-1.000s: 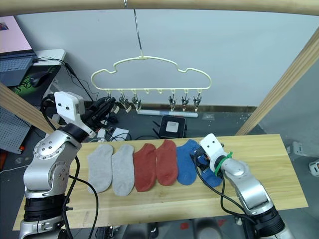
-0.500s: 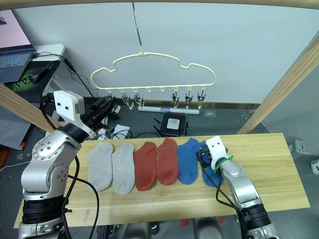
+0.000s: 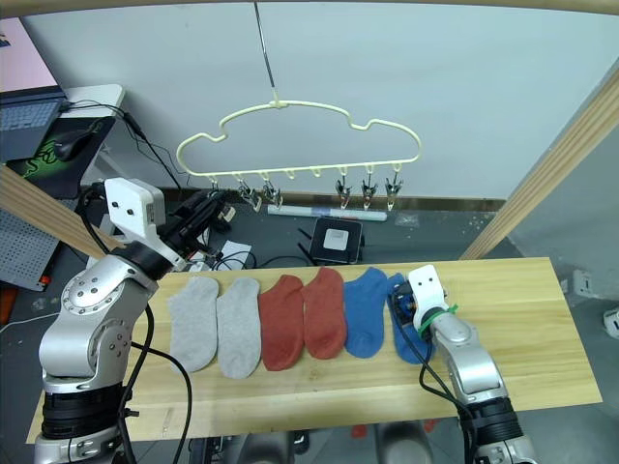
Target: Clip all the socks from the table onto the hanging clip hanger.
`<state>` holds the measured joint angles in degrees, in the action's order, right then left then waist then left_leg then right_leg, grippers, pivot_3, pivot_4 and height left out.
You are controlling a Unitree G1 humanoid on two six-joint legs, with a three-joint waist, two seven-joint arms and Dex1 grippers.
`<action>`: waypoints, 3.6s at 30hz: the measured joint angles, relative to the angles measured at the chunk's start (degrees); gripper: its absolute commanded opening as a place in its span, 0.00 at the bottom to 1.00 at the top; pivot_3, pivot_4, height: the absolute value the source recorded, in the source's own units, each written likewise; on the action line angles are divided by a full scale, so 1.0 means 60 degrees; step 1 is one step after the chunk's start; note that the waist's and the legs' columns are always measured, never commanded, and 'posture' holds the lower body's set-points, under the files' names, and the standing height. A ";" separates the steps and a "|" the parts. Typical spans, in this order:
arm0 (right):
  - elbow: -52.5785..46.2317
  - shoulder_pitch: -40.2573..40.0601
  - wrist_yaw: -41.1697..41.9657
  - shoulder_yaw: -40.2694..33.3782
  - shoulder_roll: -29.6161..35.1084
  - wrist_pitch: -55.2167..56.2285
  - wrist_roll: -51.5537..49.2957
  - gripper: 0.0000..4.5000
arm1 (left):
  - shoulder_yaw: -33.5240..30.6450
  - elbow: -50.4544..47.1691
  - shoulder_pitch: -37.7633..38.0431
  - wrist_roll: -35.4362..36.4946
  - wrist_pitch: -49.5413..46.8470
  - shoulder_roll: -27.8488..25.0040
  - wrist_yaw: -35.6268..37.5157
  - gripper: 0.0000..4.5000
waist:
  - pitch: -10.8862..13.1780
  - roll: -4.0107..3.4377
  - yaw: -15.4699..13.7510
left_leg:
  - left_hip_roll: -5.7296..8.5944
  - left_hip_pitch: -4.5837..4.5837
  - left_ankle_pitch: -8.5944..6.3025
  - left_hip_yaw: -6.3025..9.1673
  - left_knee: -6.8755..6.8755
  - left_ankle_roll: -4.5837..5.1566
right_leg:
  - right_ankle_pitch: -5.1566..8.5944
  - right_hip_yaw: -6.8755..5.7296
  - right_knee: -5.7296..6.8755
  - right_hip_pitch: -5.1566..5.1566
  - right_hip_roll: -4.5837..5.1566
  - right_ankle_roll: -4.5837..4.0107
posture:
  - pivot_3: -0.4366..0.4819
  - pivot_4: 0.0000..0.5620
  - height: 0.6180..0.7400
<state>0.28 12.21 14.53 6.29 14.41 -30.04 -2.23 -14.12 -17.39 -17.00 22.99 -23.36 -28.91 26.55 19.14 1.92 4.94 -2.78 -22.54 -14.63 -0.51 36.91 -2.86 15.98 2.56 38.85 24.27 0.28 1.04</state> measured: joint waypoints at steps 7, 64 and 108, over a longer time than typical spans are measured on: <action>-0.0002 0.0041 -0.0004 -0.0001 -0.0026 -0.0095 0.0153 0.07 | 0.0001 -0.0015 0.0022 0.0007 0.0001 0.0000 -0.0020 0.04 | 0.0001 -0.0001 0.0000 | 0.0001 0.0000 -0.0002 -0.0001 -0.0003 -0.0011 | 0.0004 0.0002 -0.0004 0.0000 0.0000 0.0007 | 0.39 0.68 0.97; 0.0634 0.4170 0.1695 0.4231 -0.2201 0.3280 0.3157 0.00 | -0.1165 0.0100 -0.0861 0.4597 -0.4049 -0.1132 0.0249 0.04 | -0.0010 0.0028 -0.0021 | 0.0000 -0.0086 -0.0001 0.0049 0.0013 -0.0107 | -0.0002 -0.0041 0.0015 0.0074 0.0085 -0.0005 | 0.39 0.55 0.97; 0.1763 0.4182 0.1302 0.3662 -0.3328 0.4266 0.3157 0.00 | -0.1103 -0.0252 0.0089 0.4757 -0.3749 -0.1274 0.0083 0.85 | -0.0032 0.0064 -0.0037 | 0.0000 -0.0089 -0.0014 0.0057 0.0017 -0.0084 | -0.0005 -0.0053 0.0027 0.0075 0.0097 -0.0009 | 0.42 0.53 0.97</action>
<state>10.86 37.30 22.34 28.26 -5.56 -4.44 16.71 -20.73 -18.90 -16.47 51.53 -45.86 -36.55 27.04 18.95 2.31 4.72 -2.78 -23.07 -14.71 -0.17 37.02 -3.36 15.95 2.24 39.01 24.72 0.86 0.98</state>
